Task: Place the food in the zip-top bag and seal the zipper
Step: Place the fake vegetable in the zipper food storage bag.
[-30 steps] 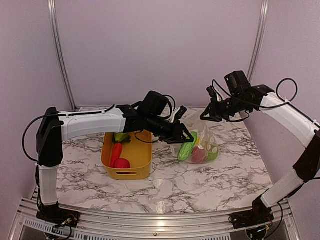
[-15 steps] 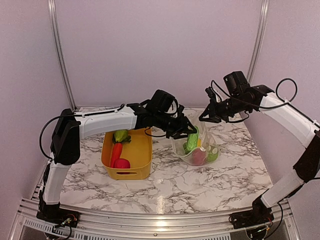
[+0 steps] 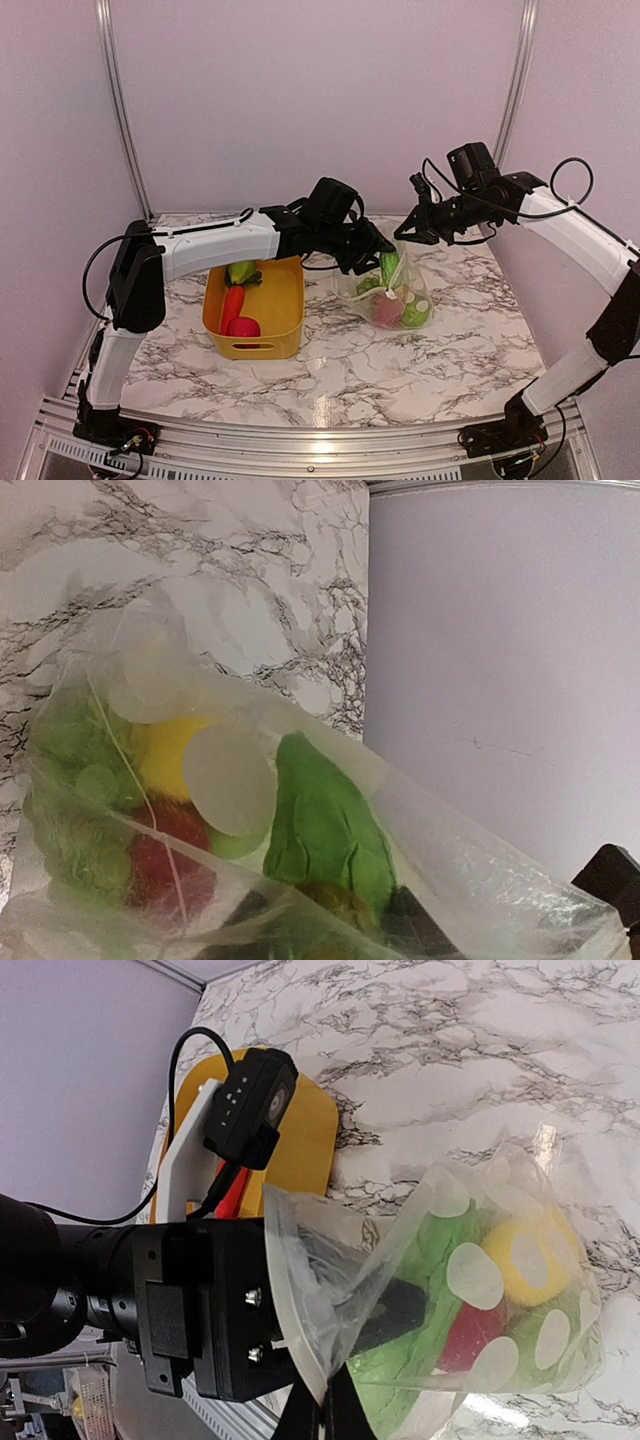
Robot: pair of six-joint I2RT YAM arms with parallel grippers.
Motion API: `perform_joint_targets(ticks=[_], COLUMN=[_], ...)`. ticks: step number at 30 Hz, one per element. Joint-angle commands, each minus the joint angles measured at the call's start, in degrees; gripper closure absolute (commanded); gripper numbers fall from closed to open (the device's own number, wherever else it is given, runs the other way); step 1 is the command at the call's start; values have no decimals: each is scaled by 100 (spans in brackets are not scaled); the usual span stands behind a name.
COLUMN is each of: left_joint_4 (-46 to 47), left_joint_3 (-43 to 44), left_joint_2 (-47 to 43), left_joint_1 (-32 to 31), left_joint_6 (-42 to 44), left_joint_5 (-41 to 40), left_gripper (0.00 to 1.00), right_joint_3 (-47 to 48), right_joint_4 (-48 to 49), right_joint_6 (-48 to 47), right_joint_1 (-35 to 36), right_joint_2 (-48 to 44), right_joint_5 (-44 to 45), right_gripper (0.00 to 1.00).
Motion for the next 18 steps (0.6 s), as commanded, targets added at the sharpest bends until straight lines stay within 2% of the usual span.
perform_joint_targets(ticks=[1, 2, 6, 13, 18], left_joint_4=[-220, -276, -290, -403, -351], left_joint_3=[282, 312, 308, 495, 472], left_joint_2=[234, 256, 129, -264, -708], left_joint_1=[-89, -89, -89, -84, -89], left_joint_6=[-636, -675, -431, 378, 1256], left_joint_5=[-174, -82, 33, -220, -302], left_gripper=[47, 42, 32, 31, 31], right_joint_3=[-4, 3, 29, 56, 117], right_joint_4=[274, 274, 277, 294, 292], right_joint_6=[96, 99, 80, 53, 53], right_joint_1=[55, 58, 58, 54, 40], right_joint_2=[-172, -168, -159, -102, -56], right_joint_5=[-120, -118, -60, 37, 93], right_gripper=[100, 100, 100, 100, 100])
